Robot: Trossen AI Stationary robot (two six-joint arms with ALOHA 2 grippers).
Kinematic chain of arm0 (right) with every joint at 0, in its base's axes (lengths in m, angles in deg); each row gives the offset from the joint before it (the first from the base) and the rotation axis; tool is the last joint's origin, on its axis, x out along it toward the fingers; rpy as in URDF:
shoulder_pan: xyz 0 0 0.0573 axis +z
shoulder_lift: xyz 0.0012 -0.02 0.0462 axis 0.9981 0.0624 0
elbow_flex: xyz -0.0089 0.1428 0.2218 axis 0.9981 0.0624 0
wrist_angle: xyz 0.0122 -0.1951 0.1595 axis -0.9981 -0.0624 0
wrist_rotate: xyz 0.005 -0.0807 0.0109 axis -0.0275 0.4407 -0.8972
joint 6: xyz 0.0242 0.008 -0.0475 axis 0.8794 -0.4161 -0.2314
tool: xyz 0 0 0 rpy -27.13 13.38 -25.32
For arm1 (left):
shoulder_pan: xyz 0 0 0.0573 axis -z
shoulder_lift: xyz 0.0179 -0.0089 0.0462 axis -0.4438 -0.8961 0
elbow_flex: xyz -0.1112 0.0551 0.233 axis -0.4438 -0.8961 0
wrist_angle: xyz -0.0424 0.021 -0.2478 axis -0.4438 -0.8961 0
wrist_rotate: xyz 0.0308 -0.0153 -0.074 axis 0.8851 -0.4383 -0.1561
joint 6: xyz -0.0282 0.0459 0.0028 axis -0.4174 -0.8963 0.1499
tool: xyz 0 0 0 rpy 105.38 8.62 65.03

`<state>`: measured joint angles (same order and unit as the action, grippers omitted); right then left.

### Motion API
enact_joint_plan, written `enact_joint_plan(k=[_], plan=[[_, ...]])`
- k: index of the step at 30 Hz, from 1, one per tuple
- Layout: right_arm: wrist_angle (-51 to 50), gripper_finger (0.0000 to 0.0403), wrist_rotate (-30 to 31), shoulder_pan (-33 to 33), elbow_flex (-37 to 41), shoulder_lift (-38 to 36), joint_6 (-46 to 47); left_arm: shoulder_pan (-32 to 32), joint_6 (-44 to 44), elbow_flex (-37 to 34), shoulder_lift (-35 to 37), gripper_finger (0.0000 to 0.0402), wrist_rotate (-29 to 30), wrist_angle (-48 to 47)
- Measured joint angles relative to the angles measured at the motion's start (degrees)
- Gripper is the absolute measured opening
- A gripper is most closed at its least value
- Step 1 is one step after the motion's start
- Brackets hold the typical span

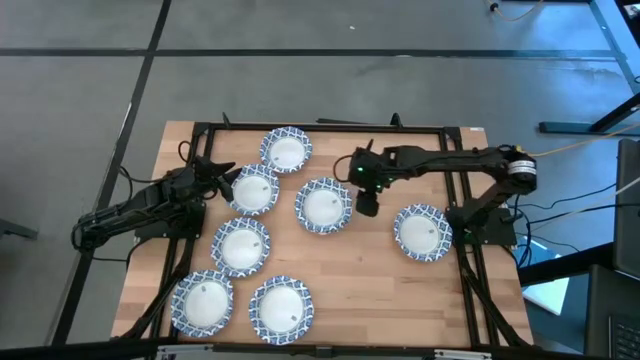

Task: Nest bowls inside each other
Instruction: Stack the white bowl on top of the other white bowls

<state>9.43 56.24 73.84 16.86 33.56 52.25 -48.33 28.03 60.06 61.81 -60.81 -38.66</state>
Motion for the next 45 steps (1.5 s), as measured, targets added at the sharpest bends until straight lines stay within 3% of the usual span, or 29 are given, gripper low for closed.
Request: enact_joint_plan(k=[10, 21, 31, 45], plan=[[-1.15, 0.0179, 1.42, 0.5, 13.17, -20.62, 8.38, -0.01, -1.38, -0.01, -0.02, 0.0161, 0.01, 0.0], [-12.86, 0.0179, 3.45, 2.07, 25.64, -37.61, 27.68, 0.0, -1.4, 0.01, 0.0, 0.0161, 0.03, 0.0], [-24.48, 0.0179, 6.33, 2.39, 26.72, -37.49, 36.64, 0.01, -1.4, 0.01, 0.01, 0.0161, 0.05, 0.0], [-25.17, 0.0179, 8.61, 2.39, 26.74, -34.17, 37.89, -0.02, -1.27, -0.01, 0.01, 0.0161, 0.05, 0.0]])
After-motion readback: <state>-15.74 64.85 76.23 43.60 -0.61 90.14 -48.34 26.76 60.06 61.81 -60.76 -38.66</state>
